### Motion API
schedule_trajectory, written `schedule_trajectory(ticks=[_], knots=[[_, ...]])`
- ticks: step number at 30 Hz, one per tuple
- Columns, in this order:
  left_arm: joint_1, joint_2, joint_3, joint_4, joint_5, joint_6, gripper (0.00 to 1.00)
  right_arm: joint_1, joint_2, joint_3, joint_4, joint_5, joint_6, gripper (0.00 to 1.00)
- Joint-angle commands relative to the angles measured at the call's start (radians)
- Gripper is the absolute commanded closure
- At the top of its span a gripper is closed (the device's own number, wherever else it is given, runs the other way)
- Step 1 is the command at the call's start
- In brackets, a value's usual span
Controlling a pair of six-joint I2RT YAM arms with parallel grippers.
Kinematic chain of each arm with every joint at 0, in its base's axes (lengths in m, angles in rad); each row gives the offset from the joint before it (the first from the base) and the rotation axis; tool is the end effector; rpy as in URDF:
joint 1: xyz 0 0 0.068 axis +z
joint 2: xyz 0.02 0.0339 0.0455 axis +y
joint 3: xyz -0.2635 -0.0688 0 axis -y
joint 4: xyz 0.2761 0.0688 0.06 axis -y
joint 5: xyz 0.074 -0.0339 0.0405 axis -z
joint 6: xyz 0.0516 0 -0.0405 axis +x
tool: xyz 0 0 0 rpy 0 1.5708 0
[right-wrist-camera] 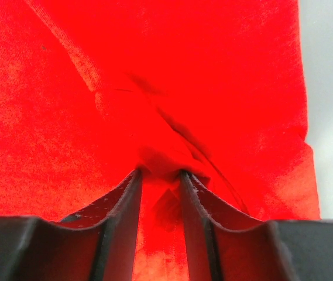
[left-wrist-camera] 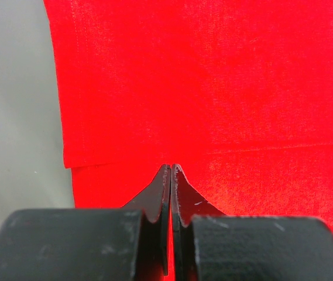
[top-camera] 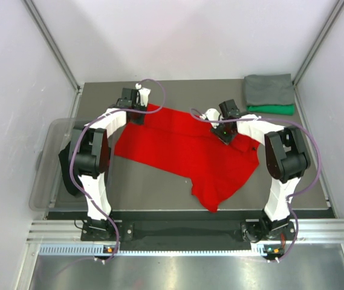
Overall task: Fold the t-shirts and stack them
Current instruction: Fold the tshirt
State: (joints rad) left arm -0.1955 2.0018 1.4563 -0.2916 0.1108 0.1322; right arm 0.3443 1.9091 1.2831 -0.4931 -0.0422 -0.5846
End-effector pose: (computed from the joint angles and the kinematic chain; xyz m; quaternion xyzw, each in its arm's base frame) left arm 0.4709 -0.0991 0.1679 0.1716 0.9163 -0.0630 0.3563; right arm 0.3957 0.1442 0.1360 -0.4407 0.8691 -0.0064 0.2247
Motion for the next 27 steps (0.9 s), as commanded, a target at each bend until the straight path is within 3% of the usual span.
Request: schedule_trajectory(ticks=[1, 10, 20, 27], knots=[[-0.004, -0.051, -0.007, 0.049, -0.008, 0.004, 1.0, 0.005, 0.01, -0.005, 0.074, 0.014, -0.012, 0.69], [-0.004, -0.055, -0.01, 0.051, -0.008, 0.004, 1.0, 0.024, -0.028, -0.025, 0.122, 0.093, 0.003, 0.9], [-0.004, -0.072, -0.014, 0.054, 0.001, 0.001, 1.0, 0.073, -0.182, -0.056, 0.001, 0.117, 0.003, 0.9], [-0.004, -0.081, -0.017, 0.055, 0.007, -0.002, 1.0, 0.096, -0.228, -0.054, -0.111, 0.045, 0.019, 0.9]])
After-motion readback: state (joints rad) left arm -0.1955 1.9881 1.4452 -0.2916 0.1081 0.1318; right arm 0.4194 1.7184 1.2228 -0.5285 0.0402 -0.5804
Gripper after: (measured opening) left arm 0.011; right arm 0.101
